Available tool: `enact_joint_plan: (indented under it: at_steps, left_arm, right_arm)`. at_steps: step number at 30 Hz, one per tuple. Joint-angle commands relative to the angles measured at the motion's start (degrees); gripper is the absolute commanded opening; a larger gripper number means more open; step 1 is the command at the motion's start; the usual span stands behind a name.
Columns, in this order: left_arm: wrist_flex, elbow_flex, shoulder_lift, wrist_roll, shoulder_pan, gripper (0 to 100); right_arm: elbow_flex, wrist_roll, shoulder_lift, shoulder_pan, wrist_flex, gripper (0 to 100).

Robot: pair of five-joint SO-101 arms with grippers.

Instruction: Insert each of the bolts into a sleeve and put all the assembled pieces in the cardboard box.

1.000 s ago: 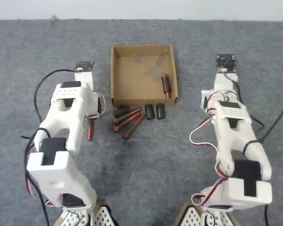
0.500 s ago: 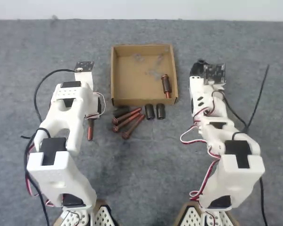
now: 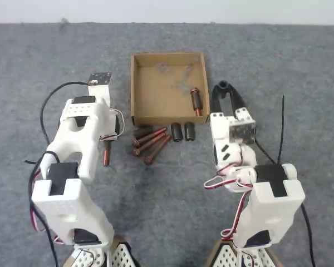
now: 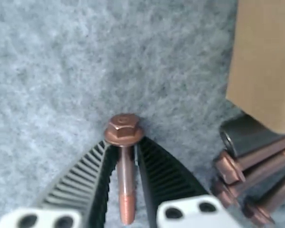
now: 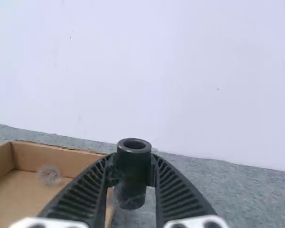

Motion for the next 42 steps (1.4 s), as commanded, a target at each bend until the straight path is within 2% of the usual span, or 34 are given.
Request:
enact_joint_plan:
  at_steps: [1,5,18,25,28,37,42]
  left_arm:
    - [0.4,-1.4,-0.8,-0.7,-0.1,1]
    - [0.4,-1.4,-0.8,-0.7,-0.1,1]
    - [0.5,-1.3,-0.8,-0.7,-0.2,1]
    - [0.5,-1.3,-0.8,-0.7,-0.2,1]
    - [0.5,-1.3,-0.8,-0.7,-0.2,1]
    - [0.4,-1.3,-0.8,-0.7,-0.2,1]
    - [0.4,-1.3,-0.8,-0.7,-0.1,1]
  right_arm:
    - [5.2,0.5,-1.0,-0.4,-7.5,0.7]
    - [12.0,0.3,-1.0,-0.6,-13.9,0.7]
    - [23.8,0.1,-1.6,-0.6,-15.5,0.7]
    - [24.6,-1.8,-4.7,-0.9,-15.4,0.7]
    - [24.7,-2.6,-5.2,-4.4,-15.4,0.7]
    - [24.7,1.5,-4.8,-19.7,-15.4,0.7]
    - [24.7,1.6,-4.8,-24.5,-15.3,0.7]
